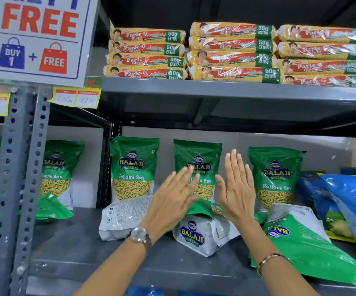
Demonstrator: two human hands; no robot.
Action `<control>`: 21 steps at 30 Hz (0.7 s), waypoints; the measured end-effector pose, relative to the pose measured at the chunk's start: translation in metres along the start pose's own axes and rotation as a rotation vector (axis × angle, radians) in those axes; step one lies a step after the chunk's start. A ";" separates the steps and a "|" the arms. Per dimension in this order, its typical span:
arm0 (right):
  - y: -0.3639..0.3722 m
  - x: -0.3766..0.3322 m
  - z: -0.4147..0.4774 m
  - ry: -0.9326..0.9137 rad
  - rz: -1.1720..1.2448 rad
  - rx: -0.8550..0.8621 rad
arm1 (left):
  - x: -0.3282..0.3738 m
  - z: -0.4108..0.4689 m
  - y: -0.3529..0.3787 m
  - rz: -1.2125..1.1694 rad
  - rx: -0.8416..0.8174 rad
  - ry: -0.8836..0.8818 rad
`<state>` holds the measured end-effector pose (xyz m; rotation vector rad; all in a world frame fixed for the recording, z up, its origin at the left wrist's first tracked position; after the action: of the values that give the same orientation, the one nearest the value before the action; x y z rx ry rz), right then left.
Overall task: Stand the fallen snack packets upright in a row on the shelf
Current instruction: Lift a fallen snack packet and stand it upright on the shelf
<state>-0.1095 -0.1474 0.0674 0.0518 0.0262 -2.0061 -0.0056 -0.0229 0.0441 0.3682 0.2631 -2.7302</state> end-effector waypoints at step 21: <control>0.038 -0.005 0.006 0.649 0.701 -0.294 | -0.099 0.037 -0.068 -0.358 0.448 -0.515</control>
<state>-0.0734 -0.1589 0.0742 0.4566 0.6295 -1.2019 0.0486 0.0634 0.1167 -0.3081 -0.4689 -3.0957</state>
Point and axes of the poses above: each hand's wrist, its own z-axis towards the middle knuckle, its own y-axis out of the palm, x = y × z, the point moved 5 cm from there along z, towards the middle knuckle, and after that the axes turned 15 degrees about x, right-handed, at the moved point
